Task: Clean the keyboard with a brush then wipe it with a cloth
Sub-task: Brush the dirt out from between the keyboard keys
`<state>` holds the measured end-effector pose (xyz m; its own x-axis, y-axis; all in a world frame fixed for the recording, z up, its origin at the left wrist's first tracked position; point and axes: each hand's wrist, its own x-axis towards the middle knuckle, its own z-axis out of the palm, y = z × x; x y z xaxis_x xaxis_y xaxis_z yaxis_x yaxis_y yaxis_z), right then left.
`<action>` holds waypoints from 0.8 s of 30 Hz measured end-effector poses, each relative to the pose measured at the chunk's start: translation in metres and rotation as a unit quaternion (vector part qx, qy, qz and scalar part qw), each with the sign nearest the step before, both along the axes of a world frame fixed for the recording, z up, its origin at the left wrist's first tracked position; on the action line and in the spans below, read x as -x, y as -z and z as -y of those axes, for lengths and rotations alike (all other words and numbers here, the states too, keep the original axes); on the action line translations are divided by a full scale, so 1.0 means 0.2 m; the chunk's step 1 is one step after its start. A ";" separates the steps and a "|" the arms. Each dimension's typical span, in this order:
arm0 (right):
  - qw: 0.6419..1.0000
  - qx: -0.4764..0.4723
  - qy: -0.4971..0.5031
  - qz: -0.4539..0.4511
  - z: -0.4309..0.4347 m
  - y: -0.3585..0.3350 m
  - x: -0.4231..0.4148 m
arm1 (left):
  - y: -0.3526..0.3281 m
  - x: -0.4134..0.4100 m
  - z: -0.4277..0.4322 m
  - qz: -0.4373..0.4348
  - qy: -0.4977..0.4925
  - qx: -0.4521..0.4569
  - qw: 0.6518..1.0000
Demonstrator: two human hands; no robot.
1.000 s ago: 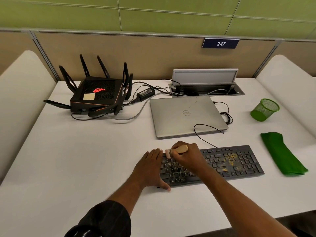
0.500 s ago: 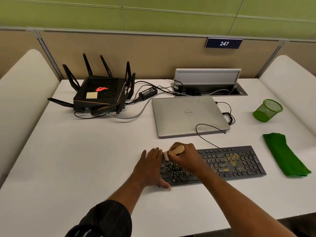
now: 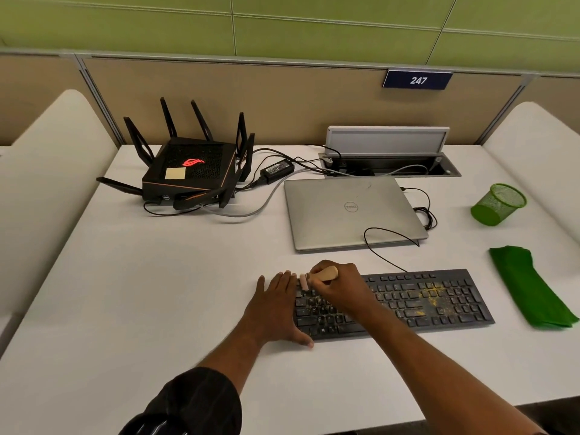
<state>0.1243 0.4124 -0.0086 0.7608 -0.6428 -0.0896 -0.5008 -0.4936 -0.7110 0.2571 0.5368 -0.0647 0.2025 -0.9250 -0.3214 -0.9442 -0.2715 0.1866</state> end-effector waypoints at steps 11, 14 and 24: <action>1.000 0.000 -0.011 0.000 -0.01 -0.01 -0.04 | -0.01 -0.01 -0.01 -0.006 -0.005 0.007 1.000; 0.999 0.007 -0.029 -0.018 -0.03 0.00 -0.04 | -0.01 -0.01 -0.02 0.000 -0.002 0.004 1.000; 1.000 -0.010 -0.015 0.007 -0.03 0.02 -0.06 | 0.00 -0.04 -0.04 -0.008 -0.016 -0.009 1.000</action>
